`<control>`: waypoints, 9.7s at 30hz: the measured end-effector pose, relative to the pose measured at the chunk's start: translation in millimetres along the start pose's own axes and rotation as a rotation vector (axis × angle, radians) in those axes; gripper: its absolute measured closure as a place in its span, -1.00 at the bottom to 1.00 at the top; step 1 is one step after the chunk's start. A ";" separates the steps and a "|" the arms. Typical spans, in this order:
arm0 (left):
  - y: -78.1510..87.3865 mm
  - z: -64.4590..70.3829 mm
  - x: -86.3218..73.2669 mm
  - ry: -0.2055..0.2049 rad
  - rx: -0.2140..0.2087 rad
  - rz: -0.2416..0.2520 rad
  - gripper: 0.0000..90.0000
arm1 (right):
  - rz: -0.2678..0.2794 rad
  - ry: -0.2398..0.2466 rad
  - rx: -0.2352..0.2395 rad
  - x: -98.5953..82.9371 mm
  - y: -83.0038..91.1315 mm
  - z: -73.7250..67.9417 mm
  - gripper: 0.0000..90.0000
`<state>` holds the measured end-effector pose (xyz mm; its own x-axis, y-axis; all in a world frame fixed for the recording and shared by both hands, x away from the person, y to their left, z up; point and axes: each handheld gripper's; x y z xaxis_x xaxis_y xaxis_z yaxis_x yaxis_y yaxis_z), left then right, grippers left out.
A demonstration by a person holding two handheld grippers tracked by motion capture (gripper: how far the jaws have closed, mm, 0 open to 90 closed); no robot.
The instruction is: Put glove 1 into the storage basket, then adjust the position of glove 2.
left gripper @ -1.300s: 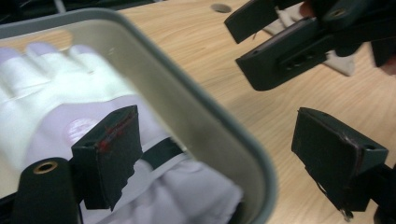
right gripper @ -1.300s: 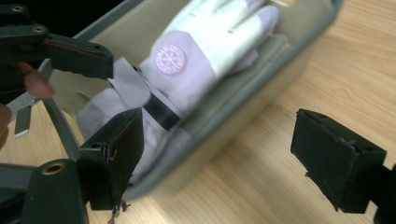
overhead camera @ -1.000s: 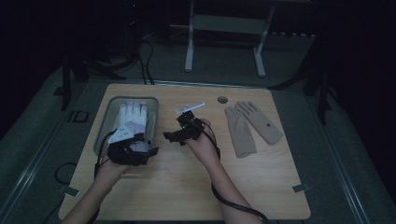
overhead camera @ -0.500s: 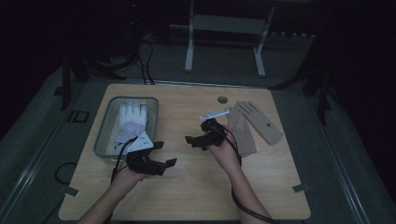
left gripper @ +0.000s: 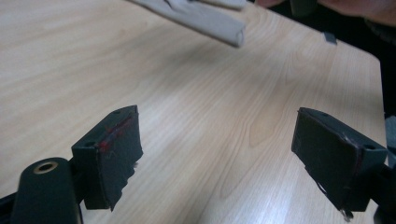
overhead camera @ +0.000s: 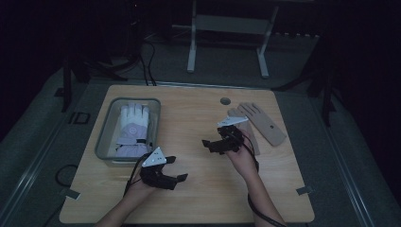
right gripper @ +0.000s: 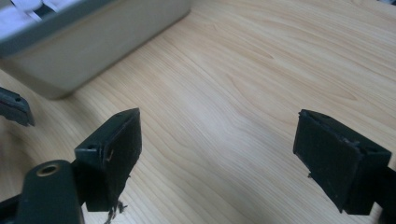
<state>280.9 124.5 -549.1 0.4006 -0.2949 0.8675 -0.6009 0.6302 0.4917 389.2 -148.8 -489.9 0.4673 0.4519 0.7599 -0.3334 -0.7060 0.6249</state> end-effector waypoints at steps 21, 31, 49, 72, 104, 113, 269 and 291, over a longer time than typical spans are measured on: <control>-4.4 2.6 -26.4 -0.043 0.114 0.046 -0.85 | 0.000 -0.116 -0.162 -46.9 44.8 59.1 -0.67; -5.5 5.2 -27.2 -0.047 0.118 0.035 -0.85 | 0.033 -0.189 -0.283 -56.0 58.2 102.1 -0.32; -6.8 3.2 -26.5 -0.030 0.110 0.021 -0.96 | -0.085 -0.223 -0.260 -50.7 13.0 146.1 -0.24; -6.5 3.2 -26.8 -0.020 0.105 0.013 -0.96 | 0.017 -0.336 -0.223 -31.2 14.4 101.4 0.73; -4.9 4.8 -27.9 -0.037 0.113 0.023 -0.96 | 0.172 -0.394 -0.141 -2.7 -21.0 19.1 0.71; -4.1 3.6 -28.2 -0.034 0.105 0.029 -0.96 | 0.083 -0.471 -0.180 -27.6 -50.9 24.4 0.67; -4.4 2.9 -27.9 -0.030 0.093 0.023 -0.96 | 0.086 -0.403 -0.345 -99.0 78.0 76.6 0.17; -4.7 2.7 -27.8 -0.028 0.090 0.023 -0.96 | -0.030 -0.196 -0.279 -90.5 87.2 111.0 -0.01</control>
<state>270.7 127.8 -575.3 0.3674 -0.3015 0.8798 -0.6699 0.5705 0.4752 408.8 -311.8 -524.1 0.6192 0.3378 0.7089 -0.5158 -0.5057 0.6915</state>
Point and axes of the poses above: each handheld gripper's, and its own axes: y roughly backward along the jaws, x roughly out of its top, z roughly to its right, and after that the axes turned 12 degrees about x, right-handed
